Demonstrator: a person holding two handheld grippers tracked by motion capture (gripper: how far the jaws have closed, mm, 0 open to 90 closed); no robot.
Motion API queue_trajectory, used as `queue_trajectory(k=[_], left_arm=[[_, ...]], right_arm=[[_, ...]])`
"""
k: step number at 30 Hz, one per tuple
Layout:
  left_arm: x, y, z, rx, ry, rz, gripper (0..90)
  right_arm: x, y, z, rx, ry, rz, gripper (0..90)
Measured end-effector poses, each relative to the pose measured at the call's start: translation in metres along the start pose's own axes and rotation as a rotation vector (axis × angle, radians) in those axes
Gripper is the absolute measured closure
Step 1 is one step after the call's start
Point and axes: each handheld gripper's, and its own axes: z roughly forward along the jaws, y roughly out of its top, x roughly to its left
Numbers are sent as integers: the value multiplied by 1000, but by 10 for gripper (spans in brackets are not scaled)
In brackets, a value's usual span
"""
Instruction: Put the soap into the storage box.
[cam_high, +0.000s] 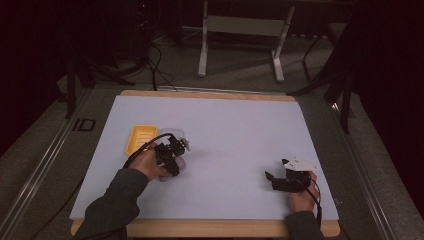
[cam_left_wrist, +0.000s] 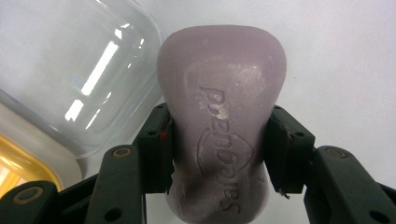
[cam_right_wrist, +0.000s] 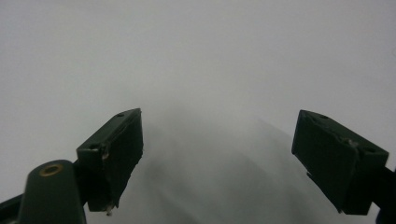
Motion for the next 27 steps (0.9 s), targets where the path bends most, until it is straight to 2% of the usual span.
queue_trajectory(k=[9,27], left_arm=[[8,-3,-7,-15,-11,-20,497],[20,-5,-19,-30,-6,-51,496]], right_arm=[[0,0,0,0,0,0,161],[0,0,0,0,0,0,161]])
